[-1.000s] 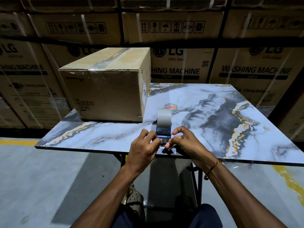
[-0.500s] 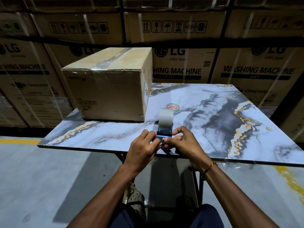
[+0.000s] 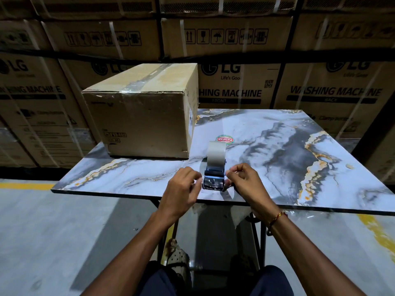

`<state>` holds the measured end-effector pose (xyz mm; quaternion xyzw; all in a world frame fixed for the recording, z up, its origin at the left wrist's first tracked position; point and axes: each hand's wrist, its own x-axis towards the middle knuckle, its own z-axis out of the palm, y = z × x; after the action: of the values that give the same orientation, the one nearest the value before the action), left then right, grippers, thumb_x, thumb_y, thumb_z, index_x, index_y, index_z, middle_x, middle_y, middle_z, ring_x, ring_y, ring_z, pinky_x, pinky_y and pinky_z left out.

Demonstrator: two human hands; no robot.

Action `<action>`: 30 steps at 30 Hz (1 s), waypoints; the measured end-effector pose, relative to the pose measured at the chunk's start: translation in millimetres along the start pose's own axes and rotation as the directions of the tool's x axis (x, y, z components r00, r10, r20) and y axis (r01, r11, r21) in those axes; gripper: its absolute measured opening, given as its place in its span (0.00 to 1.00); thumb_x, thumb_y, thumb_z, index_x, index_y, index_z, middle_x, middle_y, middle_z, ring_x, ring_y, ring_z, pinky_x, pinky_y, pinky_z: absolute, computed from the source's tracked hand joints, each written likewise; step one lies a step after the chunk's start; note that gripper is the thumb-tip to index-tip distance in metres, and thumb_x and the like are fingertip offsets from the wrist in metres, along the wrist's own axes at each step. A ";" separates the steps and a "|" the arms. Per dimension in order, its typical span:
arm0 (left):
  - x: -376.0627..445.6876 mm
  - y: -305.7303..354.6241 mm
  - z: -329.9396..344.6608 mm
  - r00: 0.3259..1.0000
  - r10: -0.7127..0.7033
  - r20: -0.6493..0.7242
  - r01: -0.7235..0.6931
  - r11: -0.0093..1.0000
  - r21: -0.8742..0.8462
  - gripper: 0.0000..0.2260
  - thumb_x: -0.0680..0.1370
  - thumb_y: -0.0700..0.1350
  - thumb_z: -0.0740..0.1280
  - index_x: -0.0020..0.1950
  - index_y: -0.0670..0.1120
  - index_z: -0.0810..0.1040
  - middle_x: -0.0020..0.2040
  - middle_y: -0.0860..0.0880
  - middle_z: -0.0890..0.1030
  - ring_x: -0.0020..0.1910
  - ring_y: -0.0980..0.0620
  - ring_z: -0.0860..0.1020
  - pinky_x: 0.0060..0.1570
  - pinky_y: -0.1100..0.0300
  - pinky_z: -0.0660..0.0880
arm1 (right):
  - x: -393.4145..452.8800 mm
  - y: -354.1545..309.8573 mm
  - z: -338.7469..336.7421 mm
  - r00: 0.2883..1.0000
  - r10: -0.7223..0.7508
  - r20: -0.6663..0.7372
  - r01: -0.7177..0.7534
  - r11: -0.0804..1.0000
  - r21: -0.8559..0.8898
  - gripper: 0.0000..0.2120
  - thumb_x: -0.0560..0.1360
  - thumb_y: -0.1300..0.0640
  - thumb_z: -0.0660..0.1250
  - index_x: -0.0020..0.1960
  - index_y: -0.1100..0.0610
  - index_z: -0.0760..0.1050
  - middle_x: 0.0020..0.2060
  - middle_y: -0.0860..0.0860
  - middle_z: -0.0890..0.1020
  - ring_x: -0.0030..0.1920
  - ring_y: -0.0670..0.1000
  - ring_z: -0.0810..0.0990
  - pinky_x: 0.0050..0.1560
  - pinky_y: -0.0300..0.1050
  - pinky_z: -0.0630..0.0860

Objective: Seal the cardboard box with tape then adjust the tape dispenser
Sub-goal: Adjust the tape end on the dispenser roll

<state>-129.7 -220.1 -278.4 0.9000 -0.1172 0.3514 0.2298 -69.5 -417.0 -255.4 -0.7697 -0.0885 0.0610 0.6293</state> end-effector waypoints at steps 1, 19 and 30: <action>4.7 -0.4 1.2 0.997 -0.080 -0.019 0.079 0.996 -0.045 0.03 0.79 0.41 0.66 0.46 0.43 0.77 0.42 0.48 0.78 0.41 0.49 0.75 0.41 0.54 0.74 | 3.6 2.4 2.1 1.000 -0.002 -0.011 0.002 1.000 0.003 0.10 0.76 0.51 0.70 0.53 0.56 0.75 0.40 0.56 0.85 0.43 0.53 0.85 0.43 0.46 0.73; 38.6 16.8 22.2 0.815 -0.507 0.281 0.579 0.688 -0.438 0.08 0.79 0.43 0.67 0.56 0.49 0.83 0.48 0.49 0.85 0.44 0.53 0.83 0.42 0.69 0.75 | 16.2 -2.8 6.7 0.993 -0.017 -0.120 0.013 0.999 -0.035 0.13 0.73 0.49 0.72 0.48 0.59 0.82 0.55 0.55 0.79 0.53 0.54 0.82 0.56 0.52 0.80; 89.1 75.8 96.4 0.924 -0.179 0.337 0.324 0.835 -0.445 0.24 0.78 0.45 0.68 0.74 0.51 0.70 0.72 0.52 0.66 0.68 0.51 0.68 0.58 0.64 0.73 | 11.4 -2.2 -102.6 0.947 -0.131 -0.293 0.040 0.954 -0.296 0.09 0.72 0.56 0.75 0.41 0.61 0.79 0.54 0.52 0.74 0.52 0.50 0.79 0.58 0.50 0.78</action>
<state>-37.5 -338.0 -254.6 0.8595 -0.1136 0.1445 0.4770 -37.5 -512.4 -232.6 -0.8478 -0.0302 -0.1015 0.5197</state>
